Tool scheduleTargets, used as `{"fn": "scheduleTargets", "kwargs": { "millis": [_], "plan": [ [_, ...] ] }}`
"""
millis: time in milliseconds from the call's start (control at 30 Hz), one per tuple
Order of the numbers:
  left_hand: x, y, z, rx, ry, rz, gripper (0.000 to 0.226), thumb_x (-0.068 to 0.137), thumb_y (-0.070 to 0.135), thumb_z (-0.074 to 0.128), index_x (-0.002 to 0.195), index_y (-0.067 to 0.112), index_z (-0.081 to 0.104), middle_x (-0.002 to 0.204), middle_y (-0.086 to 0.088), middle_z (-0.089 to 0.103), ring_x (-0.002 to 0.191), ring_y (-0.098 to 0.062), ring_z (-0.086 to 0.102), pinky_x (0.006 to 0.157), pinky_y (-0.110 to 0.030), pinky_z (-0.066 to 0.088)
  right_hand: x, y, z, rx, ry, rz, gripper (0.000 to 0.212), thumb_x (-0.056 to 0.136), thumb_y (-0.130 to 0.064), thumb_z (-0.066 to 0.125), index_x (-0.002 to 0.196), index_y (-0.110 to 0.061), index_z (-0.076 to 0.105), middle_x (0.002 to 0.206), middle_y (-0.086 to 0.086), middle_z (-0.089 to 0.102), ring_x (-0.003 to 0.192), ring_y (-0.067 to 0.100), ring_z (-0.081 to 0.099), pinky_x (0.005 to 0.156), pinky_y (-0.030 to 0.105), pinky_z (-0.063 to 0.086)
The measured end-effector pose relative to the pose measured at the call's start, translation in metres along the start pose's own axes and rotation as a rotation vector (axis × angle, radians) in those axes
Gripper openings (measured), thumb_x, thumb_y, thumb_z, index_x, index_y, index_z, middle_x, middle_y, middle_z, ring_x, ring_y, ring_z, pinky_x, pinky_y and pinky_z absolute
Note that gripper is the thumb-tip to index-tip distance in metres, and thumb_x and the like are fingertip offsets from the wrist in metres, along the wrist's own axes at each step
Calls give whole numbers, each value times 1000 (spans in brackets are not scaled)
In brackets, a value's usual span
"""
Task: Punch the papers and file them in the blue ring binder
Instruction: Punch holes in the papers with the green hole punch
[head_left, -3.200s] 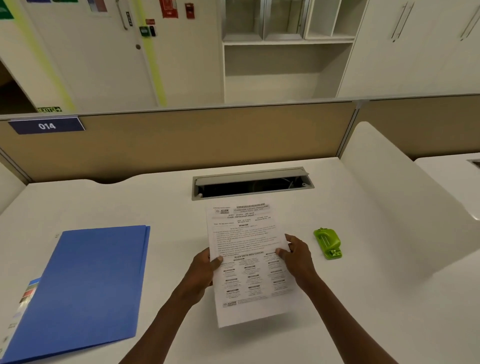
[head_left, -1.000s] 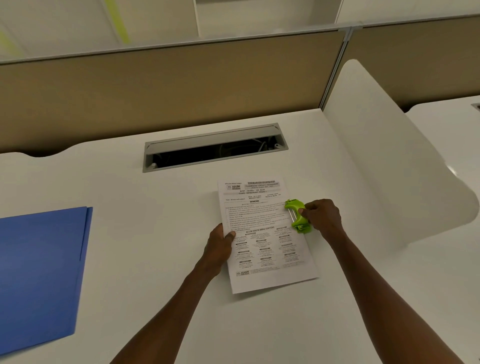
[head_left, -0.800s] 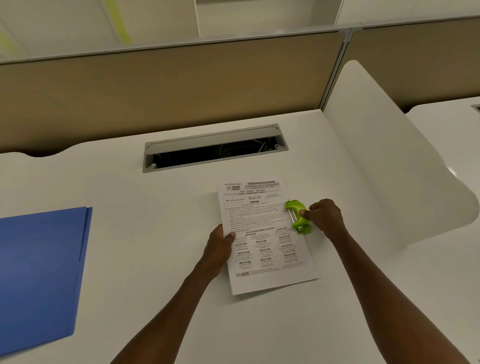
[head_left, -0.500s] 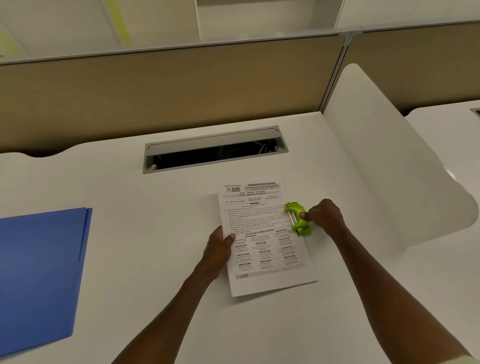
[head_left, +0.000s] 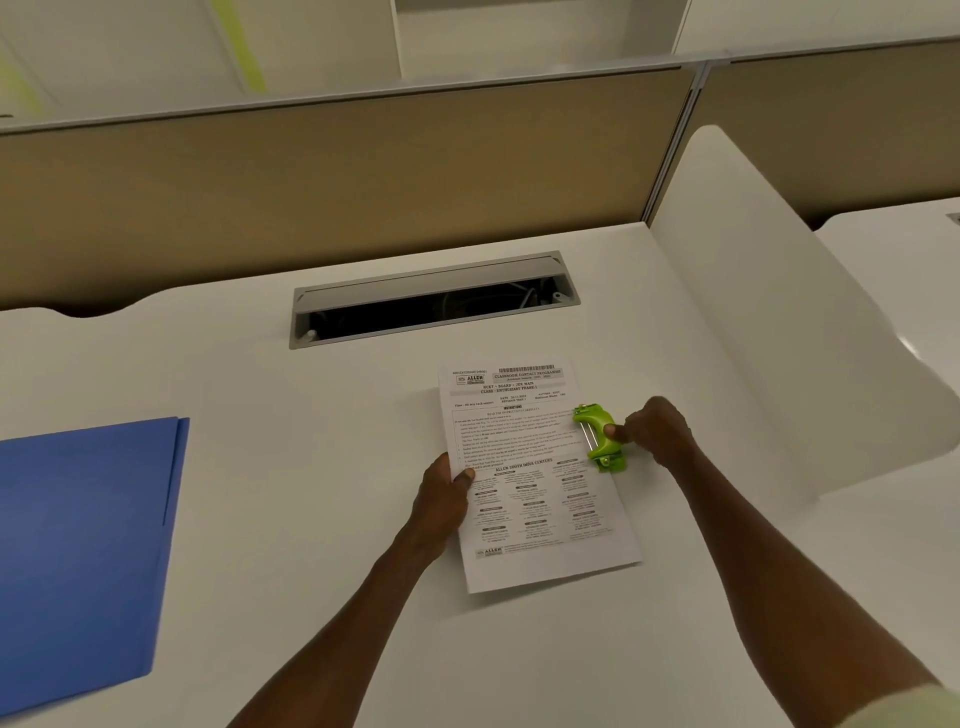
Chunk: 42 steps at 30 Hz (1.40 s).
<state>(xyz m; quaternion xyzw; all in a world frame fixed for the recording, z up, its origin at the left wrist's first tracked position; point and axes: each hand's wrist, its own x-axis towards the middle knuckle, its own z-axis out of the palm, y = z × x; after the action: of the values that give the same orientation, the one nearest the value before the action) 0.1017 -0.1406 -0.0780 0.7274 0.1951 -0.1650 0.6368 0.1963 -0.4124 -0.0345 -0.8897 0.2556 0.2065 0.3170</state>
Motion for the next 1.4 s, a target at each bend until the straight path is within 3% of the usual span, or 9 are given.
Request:
{"fn": "scheduleTargets", "kwargs": {
  "millis": [100,233,333,633,867,1000,1167,1400],
  "plan": [
    [-5,0,1,18,-13,-15,33,98,11,45,130,15,51,126,-5,63,110,-25,62,97,-49,50,-7,-7,-2,-175,1,92,58,66,-44,84,101,-7,57,109,14,64,102,33,64,80,34,47],
    [-1,8,-4,32,-23,21,31,98,13,45,128,16,52,124,-5,64,109,-24,63,96,-49,52,-11,-13,-1,-163,32,91,57,66,-49,83,94,-10,53,112,15,66,93,29,63,78,34,46],
    [-7,5,-1,65,-20,0,31,98,16,44,129,16,50,124,-4,64,107,-25,63,94,-48,53,-20,-13,2,-192,62,126,59,66,-50,82,102,-10,56,113,13,64,99,32,63,83,37,48],
    [-9,7,2,88,-4,-8,29,98,18,44,127,16,49,123,-5,63,105,-24,64,91,-45,55,-21,-23,8,-247,138,117,53,73,-34,81,114,-11,58,121,12,62,111,32,59,84,37,45],
    [-6,8,-1,66,-10,5,31,98,17,44,128,15,49,125,-5,62,108,-25,63,93,-46,53,-15,-14,8,-132,137,71,43,72,-38,81,95,-8,59,101,13,69,92,30,68,85,37,51],
    [-6,5,-4,85,-16,11,30,98,19,45,127,16,49,124,-4,63,107,-24,63,91,-43,55,-19,-9,16,-59,165,25,41,75,-32,79,100,-5,62,103,17,68,97,33,65,84,37,49],
    [-7,5,-4,99,-35,29,30,98,19,45,127,16,49,125,-4,62,107,-24,63,86,-38,55,-24,-14,19,-27,193,-37,36,76,-22,79,96,3,63,100,22,68,92,36,63,68,30,43],
    [-3,1,-6,74,-24,-1,28,97,19,46,125,18,52,121,-3,64,104,-24,64,90,-45,55,-24,-15,17,5,214,-14,33,70,-22,82,86,0,64,86,16,69,76,30,63,63,29,44]
  ]
}}
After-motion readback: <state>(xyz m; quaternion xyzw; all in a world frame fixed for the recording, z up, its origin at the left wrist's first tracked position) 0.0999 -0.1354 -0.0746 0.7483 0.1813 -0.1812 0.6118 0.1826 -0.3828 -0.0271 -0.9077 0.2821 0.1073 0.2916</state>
